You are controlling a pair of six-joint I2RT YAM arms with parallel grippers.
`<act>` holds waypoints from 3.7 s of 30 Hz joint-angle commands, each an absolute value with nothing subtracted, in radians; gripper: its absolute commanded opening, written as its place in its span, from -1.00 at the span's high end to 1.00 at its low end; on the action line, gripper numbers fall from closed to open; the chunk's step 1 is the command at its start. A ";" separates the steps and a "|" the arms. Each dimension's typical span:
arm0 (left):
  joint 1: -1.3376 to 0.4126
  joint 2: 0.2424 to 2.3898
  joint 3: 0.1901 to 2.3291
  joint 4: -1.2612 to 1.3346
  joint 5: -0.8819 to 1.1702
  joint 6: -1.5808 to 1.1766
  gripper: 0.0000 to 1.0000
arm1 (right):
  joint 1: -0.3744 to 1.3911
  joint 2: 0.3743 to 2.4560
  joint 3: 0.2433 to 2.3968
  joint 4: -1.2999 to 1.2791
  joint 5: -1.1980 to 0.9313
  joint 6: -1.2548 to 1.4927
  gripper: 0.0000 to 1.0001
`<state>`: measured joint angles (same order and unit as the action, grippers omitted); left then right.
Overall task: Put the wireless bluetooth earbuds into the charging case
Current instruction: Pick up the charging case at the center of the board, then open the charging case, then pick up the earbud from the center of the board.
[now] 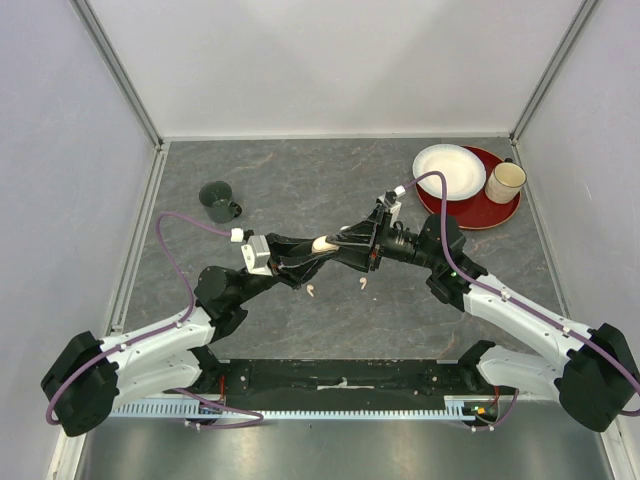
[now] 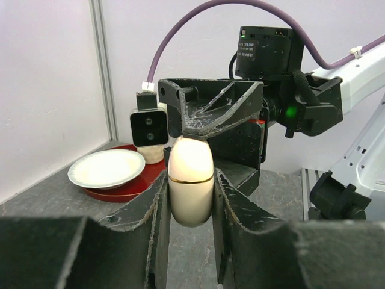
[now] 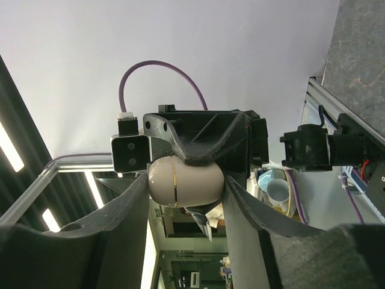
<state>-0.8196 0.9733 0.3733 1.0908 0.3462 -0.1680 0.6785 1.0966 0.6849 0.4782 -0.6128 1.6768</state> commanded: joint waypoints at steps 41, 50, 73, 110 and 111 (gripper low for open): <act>-0.825 0.841 0.305 1.092 0.325 -0.302 0.95 | 0.813 1.098 1.167 -0.361 -0.312 0.693 -0.39; -0.825 0.824 0.298 1.108 0.377 -0.311 0.96 | 0.815 1.072 1.128 -0.325 -0.239 0.736 -0.38; -0.825 0.782 0.265 1.065 0.393 -0.308 0.96 | 0.813 1.092 1.106 -0.282 -0.245 0.802 -0.49; -0.825 0.459 0.178 0.802 0.292 -0.255 0.95 | 0.656 1.244 0.916 -0.568 0.173 0.913 -0.69; -0.827 0.453 0.176 0.793 0.288 -0.255 0.95 | 0.663 1.258 0.899 -0.555 0.181 0.919 -0.64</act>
<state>-0.8215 0.4759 0.1909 0.8040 0.3222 -0.2825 0.6487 1.2320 0.9360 -0.5705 0.1143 0.8742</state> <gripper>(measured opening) 0.352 0.863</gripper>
